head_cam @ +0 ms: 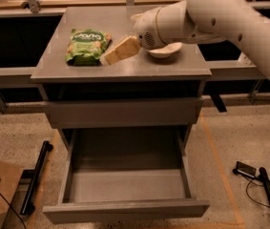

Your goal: Place green rice chip bag into middle drawer

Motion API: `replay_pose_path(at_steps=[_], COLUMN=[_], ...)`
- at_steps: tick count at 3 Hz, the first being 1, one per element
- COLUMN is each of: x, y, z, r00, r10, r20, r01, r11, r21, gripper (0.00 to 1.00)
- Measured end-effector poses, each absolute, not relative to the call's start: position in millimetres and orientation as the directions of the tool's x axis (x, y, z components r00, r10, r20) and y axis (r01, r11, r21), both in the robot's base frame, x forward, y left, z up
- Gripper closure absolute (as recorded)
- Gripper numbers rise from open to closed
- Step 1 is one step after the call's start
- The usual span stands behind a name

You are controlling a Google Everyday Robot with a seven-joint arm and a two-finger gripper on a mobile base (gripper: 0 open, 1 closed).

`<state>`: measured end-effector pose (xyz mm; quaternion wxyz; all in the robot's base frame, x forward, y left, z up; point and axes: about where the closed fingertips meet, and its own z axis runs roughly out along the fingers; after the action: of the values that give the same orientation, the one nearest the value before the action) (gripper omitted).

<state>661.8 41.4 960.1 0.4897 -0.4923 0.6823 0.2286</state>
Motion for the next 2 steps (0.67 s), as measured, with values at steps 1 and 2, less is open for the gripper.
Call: replay_pose_path(at_steps=[1, 2], x=[708.3, 753.4], y=[75.6, 107.0], z=[934.9, 908.2], r00=[-0.048, -0.078], r10=[-0.404, -0.393], r20=[-0.913, -0.916], r01=[-0.874, -0.849], r11=[0.459, 0.508], r21=[-0.157, -0.146], gripper=[0.0, 0.0])
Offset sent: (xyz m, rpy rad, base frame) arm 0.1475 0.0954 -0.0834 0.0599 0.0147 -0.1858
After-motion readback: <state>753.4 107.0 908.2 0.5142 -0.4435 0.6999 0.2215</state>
